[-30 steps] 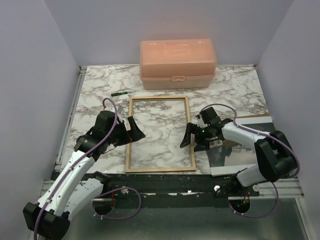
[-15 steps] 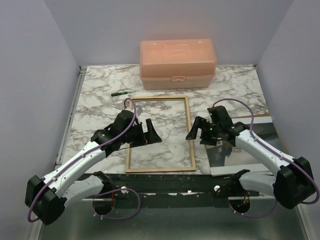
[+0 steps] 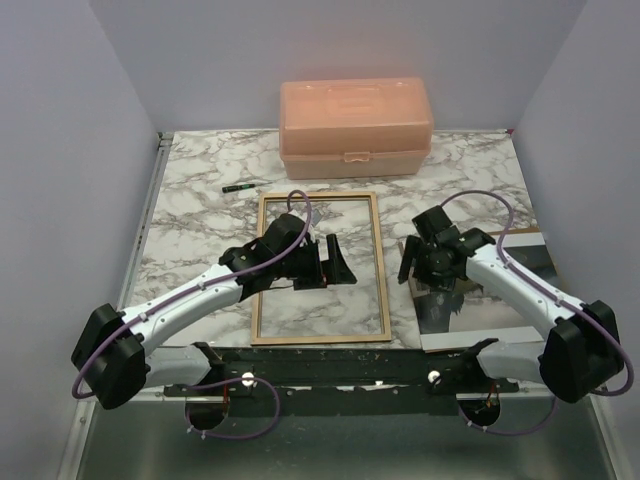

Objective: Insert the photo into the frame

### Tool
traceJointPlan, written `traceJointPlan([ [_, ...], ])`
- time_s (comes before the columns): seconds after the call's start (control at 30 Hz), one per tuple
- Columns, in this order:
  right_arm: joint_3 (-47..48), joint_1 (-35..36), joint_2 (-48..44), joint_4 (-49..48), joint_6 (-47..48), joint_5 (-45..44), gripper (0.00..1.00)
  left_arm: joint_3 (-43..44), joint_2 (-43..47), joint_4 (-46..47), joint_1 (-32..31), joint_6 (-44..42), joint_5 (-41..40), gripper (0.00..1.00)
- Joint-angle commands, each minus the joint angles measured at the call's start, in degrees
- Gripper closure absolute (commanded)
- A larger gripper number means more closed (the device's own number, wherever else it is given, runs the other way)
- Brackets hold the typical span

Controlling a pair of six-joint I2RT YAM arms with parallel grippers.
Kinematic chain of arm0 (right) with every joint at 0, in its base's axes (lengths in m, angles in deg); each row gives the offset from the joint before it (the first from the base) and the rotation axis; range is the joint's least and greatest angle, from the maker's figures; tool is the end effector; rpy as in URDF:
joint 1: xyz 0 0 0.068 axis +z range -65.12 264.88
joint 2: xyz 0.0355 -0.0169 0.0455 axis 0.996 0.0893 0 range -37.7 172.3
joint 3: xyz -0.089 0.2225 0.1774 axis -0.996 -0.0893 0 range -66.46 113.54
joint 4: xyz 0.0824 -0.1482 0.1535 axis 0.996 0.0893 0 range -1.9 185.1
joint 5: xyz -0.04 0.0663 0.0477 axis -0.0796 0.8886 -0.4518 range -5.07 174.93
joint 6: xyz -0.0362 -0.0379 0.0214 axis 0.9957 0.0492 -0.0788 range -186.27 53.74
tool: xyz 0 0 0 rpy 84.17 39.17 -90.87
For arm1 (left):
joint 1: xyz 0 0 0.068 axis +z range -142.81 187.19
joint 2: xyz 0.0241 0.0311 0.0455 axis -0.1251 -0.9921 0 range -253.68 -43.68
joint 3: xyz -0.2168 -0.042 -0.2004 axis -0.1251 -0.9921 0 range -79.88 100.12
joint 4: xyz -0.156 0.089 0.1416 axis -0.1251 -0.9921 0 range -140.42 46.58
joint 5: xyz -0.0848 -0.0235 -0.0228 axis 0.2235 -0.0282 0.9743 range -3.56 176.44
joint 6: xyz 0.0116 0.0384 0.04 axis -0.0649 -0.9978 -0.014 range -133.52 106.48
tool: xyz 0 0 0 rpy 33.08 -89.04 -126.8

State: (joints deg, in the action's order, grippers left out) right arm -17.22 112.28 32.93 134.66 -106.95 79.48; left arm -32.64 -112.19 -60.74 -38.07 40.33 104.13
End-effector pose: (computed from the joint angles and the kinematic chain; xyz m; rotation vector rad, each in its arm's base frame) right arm 0.1647 0.0811 0.2615 0.3451 2.7423 0.1921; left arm 0.1450 -0.1635 0.2936 -0.0005 2.5331 -1.1805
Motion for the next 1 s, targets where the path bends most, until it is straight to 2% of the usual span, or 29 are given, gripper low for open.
traceJointPlan([
  [0.0,0.8,0.2,3.8,7.2,-0.2,-5.8,0.22,1.6,-1.8,3.5,-1.4,1.2,1.8,0.07],
  [0.17,-1.5,0.9,6.0,6.7,0.1,-3.8,0.40,0.4,-1.6,4.1,-1.7,1.6,1.6,0.08],
  [0.6,-3.5,10.2,15.8,8.6,-6.2,-10.5,0.40,-1.3,1.0,1.7,-1.8,1.3,0.5,0.08],
  [0.73,-3.5,11.1,17.6,9.0,-7.2,-11.5,0.50,-1.8,2.0,1.2,-1.7,1.2,0.0,0.08],
  [0.97,-1.9,11.2,16.6,12.7,-8.6,-15.4,0.55,-2.1,2.6,1.0,-1.7,1.0,-0.6,0.08],
])
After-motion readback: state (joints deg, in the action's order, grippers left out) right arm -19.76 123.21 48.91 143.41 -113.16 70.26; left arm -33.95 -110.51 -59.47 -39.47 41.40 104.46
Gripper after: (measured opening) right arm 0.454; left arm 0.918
